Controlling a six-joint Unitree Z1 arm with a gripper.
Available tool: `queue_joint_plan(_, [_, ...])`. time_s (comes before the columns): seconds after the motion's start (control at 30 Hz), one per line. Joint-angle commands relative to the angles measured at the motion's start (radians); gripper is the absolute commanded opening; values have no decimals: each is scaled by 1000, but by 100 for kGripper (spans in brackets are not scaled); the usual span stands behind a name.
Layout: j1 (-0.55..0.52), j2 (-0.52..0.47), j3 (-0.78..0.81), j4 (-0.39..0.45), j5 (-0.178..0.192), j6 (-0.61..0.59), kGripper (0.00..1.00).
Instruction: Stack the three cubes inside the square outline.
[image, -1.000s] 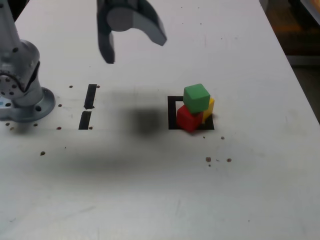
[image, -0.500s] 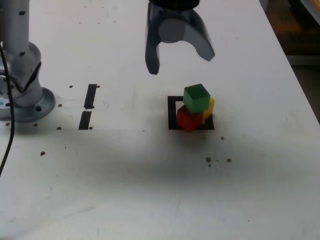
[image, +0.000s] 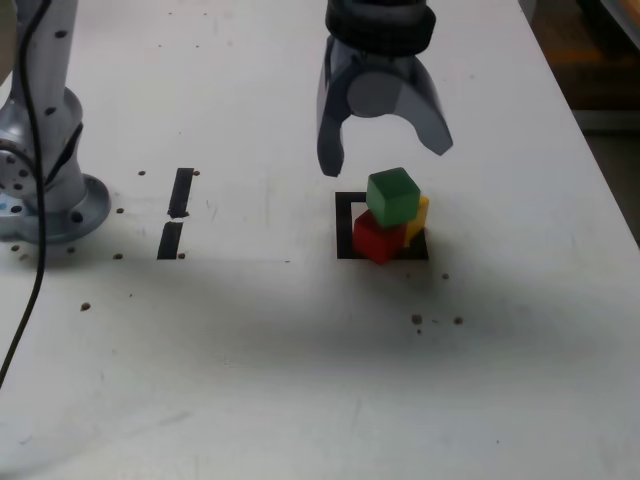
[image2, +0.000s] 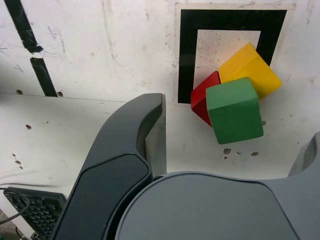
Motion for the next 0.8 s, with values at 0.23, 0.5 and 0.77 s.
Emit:
queue_joint_plan(0.23, [0,67,1,-39,-20,10,92])
queue_joint_plan(0.5, [7,99,13,-61,-29,11,87])
queue_joint_plan(0.77, [10,121,49,-123,-49,11,78])
